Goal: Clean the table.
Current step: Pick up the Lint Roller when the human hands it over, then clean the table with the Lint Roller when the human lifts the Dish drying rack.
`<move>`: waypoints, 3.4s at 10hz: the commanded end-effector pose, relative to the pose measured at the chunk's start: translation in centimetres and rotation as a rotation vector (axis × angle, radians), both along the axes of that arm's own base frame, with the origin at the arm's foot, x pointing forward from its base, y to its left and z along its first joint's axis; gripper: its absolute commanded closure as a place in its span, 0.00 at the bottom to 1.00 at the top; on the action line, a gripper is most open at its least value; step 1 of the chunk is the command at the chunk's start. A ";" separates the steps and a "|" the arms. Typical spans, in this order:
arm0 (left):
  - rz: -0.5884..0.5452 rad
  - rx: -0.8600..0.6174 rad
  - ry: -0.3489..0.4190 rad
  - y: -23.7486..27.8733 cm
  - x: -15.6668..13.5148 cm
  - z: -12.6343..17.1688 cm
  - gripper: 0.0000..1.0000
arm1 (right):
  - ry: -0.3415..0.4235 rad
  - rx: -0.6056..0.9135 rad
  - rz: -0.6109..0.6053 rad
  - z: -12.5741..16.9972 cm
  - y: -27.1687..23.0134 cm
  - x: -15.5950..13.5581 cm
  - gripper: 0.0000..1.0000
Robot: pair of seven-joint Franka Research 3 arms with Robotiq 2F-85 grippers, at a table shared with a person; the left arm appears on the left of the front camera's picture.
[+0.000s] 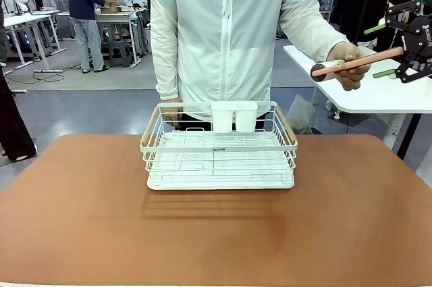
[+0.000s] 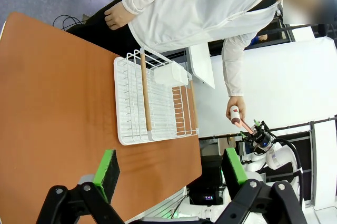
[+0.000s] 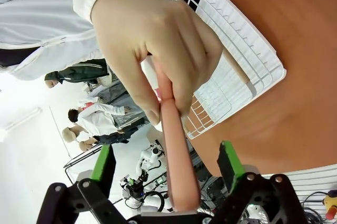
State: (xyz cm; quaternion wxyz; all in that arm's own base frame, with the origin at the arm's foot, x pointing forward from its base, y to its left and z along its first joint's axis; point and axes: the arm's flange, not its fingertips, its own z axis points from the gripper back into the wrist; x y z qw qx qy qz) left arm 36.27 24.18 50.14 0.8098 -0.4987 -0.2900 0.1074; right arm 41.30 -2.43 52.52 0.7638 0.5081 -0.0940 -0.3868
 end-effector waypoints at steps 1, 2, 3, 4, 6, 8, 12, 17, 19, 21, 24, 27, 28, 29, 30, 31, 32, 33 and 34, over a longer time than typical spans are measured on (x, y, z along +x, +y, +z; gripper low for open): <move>-0.006 -0.017 -0.016 0.1 -0.1 0.1 0.00 | -0.035 0.014 0.005 -1.1 0.2 0.1 0.00; -0.006 -0.017 -0.016 0.1 -0.1 0.1 0.00 | -0.046 0.010 0.015 -1.2 0.2 0.2 0.07; -0.006 -0.017 -0.016 0.1 -0.1 0.1 0.00 | -0.053 0.010 0.015 -1.3 0.1 0.3 0.18; -0.006 -0.017 -0.016 0.1 -0.1 0.1 0.00 | -0.060 0.010 0.014 -1.3 0.0 0.4 0.26; -0.006 -0.017 -0.016 0.1 -0.1 0.1 0.00 | -0.058 0.012 0.011 -1.5 -0.3 0.6 0.45; -0.006 -0.017 -0.016 0.1 -0.1 0.1 0.00 | -0.059 0.014 0.016 -1.5 -0.3 0.7 0.65; -0.006 -0.017 -0.016 0.1 -0.1 0.1 0.00 | -0.058 0.014 0.021 -1.4 -0.3 0.6 1.00; -0.006 -0.017 -0.016 0.1 -0.1 0.1 0.00 | -0.025 -0.003 0.014 -1.0 -0.7 0.5 1.00; -0.006 -0.017 -0.016 0.1 -0.1 0.1 0.00 | -0.025 -0.003 0.014 -1.0 -0.7 0.5 1.00; -0.006 -0.017 -0.016 0.1 -0.1 0.1 0.00 | -0.025 -0.003 0.014 -1.0 -0.7 0.5 1.00; -0.006 -0.017 -0.016 0.1 -0.1 0.1 0.00 | -0.025 -0.003 0.014 -1.0 -0.7 0.5 1.00; -0.006 -0.017 -0.016 0.1 -0.1 0.1 0.00 | -0.025 -0.003 0.014 -1.0 -0.7 0.5 1.00; -0.006 -0.017 -0.016 0.1 -0.1 0.1 0.00 | -0.025 -0.003 0.014 -1.0 -0.7 0.5 1.00; -0.006 -0.017 -0.016 0.1 -0.1 0.1 0.00 | -0.025 -0.003 0.014 -1.0 -0.7 0.5 1.00; -0.006 -0.017 -0.016 0.1 -0.1 0.1 0.00 | -0.025 -0.003 0.014 -1.0 -0.7 0.5 1.00; -0.006 -0.017 -0.016 0.1 -0.1 0.1 0.00 | -0.025 -0.003 0.014 -1.0 -0.7 0.5 1.00; -0.006 -0.017 -0.016 0.1 -0.1 0.1 0.00 | -0.025 -0.003 0.014 -1.0 -0.7 0.5 1.00; -0.006 -0.017 -0.016 0.1 -0.1 0.1 0.00 | -0.025 -0.003 0.014 -1.0 -0.7 0.5 1.00; -0.006 -0.017 -0.016 0.1 -0.1 0.1 0.00 | -0.025 -0.003 0.014 -1.0 -0.7 0.5 1.00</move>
